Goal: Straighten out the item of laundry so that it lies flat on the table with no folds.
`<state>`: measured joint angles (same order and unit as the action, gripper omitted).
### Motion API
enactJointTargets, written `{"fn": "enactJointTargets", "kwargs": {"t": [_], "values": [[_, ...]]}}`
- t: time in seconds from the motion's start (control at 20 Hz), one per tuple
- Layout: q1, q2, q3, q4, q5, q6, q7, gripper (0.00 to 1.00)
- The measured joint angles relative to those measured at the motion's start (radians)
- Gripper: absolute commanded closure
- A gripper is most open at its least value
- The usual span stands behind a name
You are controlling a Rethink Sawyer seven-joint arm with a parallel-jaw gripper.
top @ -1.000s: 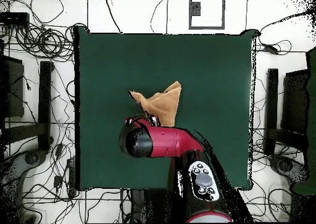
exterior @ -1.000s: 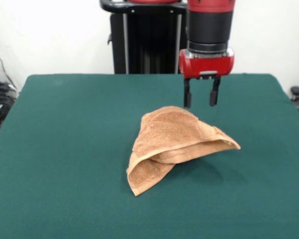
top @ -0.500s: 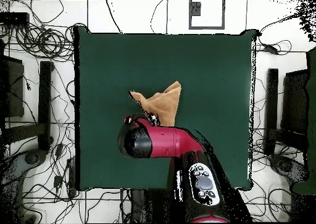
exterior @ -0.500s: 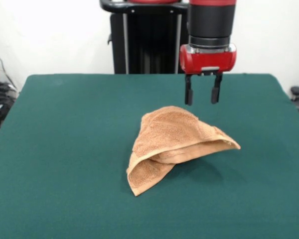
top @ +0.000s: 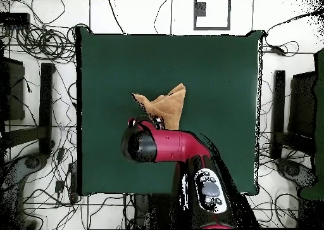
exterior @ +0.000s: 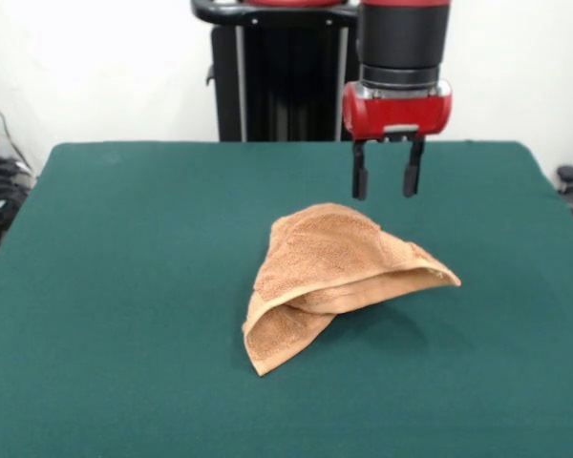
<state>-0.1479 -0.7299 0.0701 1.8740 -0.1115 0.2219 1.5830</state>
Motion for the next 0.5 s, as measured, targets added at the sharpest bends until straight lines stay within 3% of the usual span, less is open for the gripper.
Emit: {"fn": "enactJointTargets", "kwargs": {"t": [0.5], "values": [[0.001, -0.017, -0.002, 0.0, 0.0, 0.004, 0.0, 0.0]]}}
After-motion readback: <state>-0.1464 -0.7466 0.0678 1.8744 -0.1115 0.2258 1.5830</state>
